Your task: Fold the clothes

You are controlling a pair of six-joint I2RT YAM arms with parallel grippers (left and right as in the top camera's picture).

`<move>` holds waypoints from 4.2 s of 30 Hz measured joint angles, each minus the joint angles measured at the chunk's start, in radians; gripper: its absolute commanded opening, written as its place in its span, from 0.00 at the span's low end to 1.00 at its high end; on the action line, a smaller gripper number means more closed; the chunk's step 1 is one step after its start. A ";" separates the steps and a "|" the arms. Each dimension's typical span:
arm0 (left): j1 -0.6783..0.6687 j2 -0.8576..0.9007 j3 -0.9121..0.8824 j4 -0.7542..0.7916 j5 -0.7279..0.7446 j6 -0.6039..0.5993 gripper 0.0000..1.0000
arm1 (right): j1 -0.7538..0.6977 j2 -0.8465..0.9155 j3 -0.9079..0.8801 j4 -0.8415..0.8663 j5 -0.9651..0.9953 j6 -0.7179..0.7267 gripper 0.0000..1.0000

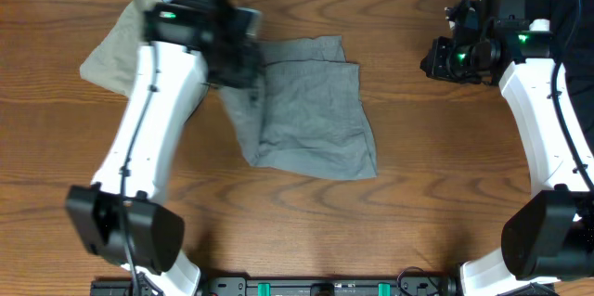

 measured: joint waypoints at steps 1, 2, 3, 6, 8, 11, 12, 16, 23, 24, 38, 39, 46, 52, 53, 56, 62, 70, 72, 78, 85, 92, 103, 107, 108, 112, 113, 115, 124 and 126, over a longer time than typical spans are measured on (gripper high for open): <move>-0.036 0.012 0.000 0.014 -0.001 0.001 0.10 | 0.000 0.000 0.000 0.000 0.001 0.000 0.10; -0.074 0.029 0.000 0.029 -0.002 0.004 0.11 | 0.000 0.000 0.000 0.000 0.002 0.000 0.10; -0.105 0.047 0.000 0.040 -0.003 0.004 0.13 | 0.000 0.000 0.000 -0.001 0.003 0.000 0.10; -0.190 0.122 0.000 0.071 -0.003 0.005 0.16 | 0.000 0.000 0.000 -0.006 0.005 0.000 0.10; -0.233 0.179 0.000 0.097 -0.003 0.009 0.35 | 0.000 0.000 0.000 -0.015 0.007 0.001 0.10; -0.289 0.251 0.000 0.145 -0.003 0.006 0.44 | 0.000 0.000 -0.001 -0.019 0.015 0.002 0.10; -0.305 0.267 0.000 0.154 -0.004 0.005 0.56 | 0.000 0.000 -0.001 -0.019 0.018 0.003 0.10; -0.349 0.276 0.013 0.101 -0.034 0.004 0.61 | 0.000 0.000 -0.001 -0.027 0.023 0.004 0.14; -0.276 0.134 0.100 0.040 -0.124 -0.035 0.78 | 0.008 0.001 -0.001 -0.023 0.008 -0.031 0.26; -0.249 0.100 0.108 0.039 -0.131 -0.049 0.70 | 0.016 0.001 -0.001 -0.018 -0.003 -0.052 0.26; 0.076 0.155 -0.002 0.025 0.027 -0.161 0.51 | 0.294 0.193 -0.001 0.055 -0.189 -0.315 0.21; 0.089 0.182 -0.014 0.026 0.054 -0.161 0.52 | 0.312 0.219 -0.002 0.051 -0.193 -0.325 0.19; 0.132 0.319 -0.038 0.022 0.190 -0.161 0.54 | 0.361 0.363 -0.003 -0.148 -0.053 -0.322 0.11; 0.128 0.337 -0.038 0.038 0.230 -0.157 0.67 | 0.329 0.383 -0.003 -0.252 0.215 -0.230 0.14; 0.128 0.337 -0.038 0.040 0.232 -0.157 0.70 | 0.323 0.383 -0.003 -0.250 0.232 -0.228 0.15; 0.128 0.337 -0.038 0.044 0.237 -0.154 0.78 | 0.314 0.383 -0.003 -0.235 0.247 -0.232 0.14; 0.128 0.337 -0.050 0.063 0.235 -0.154 0.87 | 0.313 0.382 -0.002 -0.221 0.246 -0.234 0.15; 0.128 0.337 -0.233 0.245 0.301 -0.153 0.88 | 0.272 0.303 0.008 -0.156 0.190 -0.234 0.18; 0.128 0.337 -0.276 0.285 0.357 -0.154 0.87 | 0.265 0.270 0.011 -0.139 0.175 -0.234 0.19; 0.119 0.336 -0.306 0.350 0.487 -0.138 0.69 | 0.254 0.209 0.020 -0.093 0.148 -0.234 0.20; 0.066 0.337 -0.306 0.401 0.532 -0.102 0.12 | 0.254 0.209 0.021 -0.086 0.137 -0.234 0.19; 0.045 0.337 -0.306 0.407 0.583 -0.074 0.06 | 0.254 0.209 0.021 -0.085 0.133 -0.234 0.19; 0.272 0.262 -0.086 0.657 0.653 -0.105 0.06 | 0.206 0.209 0.021 -0.080 0.117 -0.186 0.18; 0.405 0.236 -0.043 0.880 0.611 -0.203 0.06 | 0.198 0.209 0.021 -0.071 0.082 -0.174 0.18; 0.439 0.235 -0.037 0.892 0.580 -0.233 0.06 | 0.198 0.209 0.021 -0.071 0.069 -0.171 0.17; 0.575 0.256 -0.037 0.865 0.459 -0.345 0.06 | 0.198 0.209 0.021 -0.083 0.034 -0.160 0.18; 0.609 0.268 -0.038 0.848 0.441 -0.371 0.06 | 0.198 0.209 0.021 -0.084 0.028 -0.157 0.17; 0.670 0.297 -0.043 0.786 0.412 -0.414 0.06 | 0.198 0.206 0.021 -0.082 0.020 -0.156 0.17; 0.750 0.382 -0.065 0.572 0.368 -0.480 0.06 | 0.198 0.162 0.021 -0.048 0.014 -0.153 0.18; 0.747 0.372 -0.065 0.573 0.373 -0.494 0.06 | 0.198 0.160 0.021 -0.048 0.013 -0.153 0.18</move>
